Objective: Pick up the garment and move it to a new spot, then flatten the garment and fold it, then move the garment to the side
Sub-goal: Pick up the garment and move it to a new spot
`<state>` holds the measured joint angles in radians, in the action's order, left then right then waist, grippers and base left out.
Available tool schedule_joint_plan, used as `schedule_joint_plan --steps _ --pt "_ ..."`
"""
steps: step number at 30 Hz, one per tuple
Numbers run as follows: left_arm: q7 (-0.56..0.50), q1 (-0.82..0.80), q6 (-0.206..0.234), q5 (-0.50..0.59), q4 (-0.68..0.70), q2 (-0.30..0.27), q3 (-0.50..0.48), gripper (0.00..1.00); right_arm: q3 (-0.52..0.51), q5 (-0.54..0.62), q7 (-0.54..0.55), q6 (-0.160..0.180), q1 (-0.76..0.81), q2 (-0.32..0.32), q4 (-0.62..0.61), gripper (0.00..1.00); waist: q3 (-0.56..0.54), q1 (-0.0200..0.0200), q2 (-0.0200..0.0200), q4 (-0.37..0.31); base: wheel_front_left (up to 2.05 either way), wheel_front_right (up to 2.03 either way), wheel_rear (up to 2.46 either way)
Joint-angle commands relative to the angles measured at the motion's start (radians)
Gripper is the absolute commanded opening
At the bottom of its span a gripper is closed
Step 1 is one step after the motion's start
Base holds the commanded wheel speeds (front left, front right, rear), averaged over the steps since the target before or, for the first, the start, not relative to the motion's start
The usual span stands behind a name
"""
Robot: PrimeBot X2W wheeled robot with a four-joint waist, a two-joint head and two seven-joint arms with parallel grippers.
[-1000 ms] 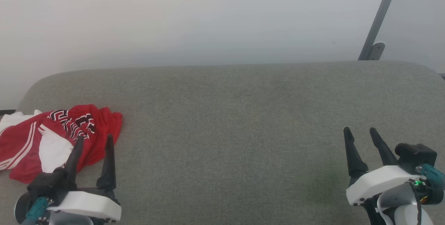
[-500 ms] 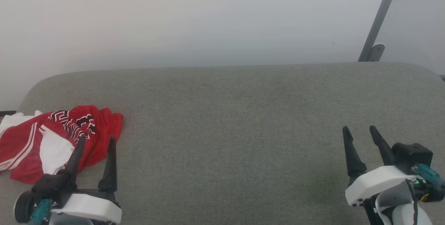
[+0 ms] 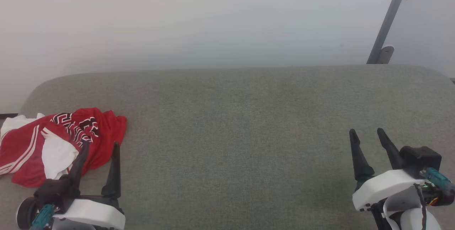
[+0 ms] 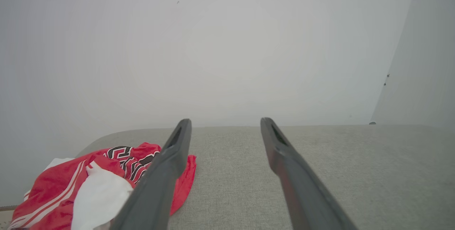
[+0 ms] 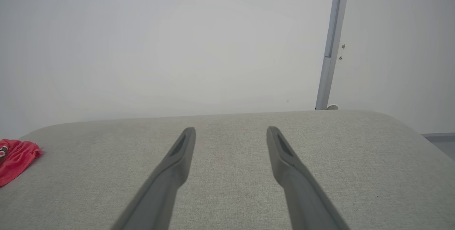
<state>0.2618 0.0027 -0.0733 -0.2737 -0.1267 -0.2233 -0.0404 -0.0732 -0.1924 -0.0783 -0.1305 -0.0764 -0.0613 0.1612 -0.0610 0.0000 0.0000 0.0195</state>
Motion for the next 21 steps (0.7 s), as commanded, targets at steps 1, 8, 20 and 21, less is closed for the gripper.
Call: schedule_joint_plan --steps 1,8,20,21 --pt "0.005 0.004 0.006 -0.003 -0.005 -0.001 -0.008 1.0 0.002 0.003 -0.008 0.0 0.005 -0.002 -0.007 1.0 -0.002 0.0 0.0 0.005 0.0 0.0 0.0" --pt "0.005 0.002 0.015 -0.024 -0.023 -0.005 -0.03 1.0 0.031 -0.006 -0.007 0.0 0.006 -0.01 0.0 1.0 -0.017 0.0 0.0 0.061 0.0 0.0 0.0" --pt "-0.015 0.024 0.033 -0.037 -0.009 -0.035 -0.056 1.0 0.103 -0.028 -0.009 0.0 -0.009 -0.017 0.021 1.0 -0.047 0.0 0.0 0.206 0.0 0.0 0.0" --pt "-0.019 0.029 0.035 -0.039 -0.005 -0.038 -0.058 1.0 0.109 -0.03 -0.011 0.0 -0.01 -0.017 0.023 1.0 -0.05 0.0 0.0 0.221 0.0 0.0 0.0"
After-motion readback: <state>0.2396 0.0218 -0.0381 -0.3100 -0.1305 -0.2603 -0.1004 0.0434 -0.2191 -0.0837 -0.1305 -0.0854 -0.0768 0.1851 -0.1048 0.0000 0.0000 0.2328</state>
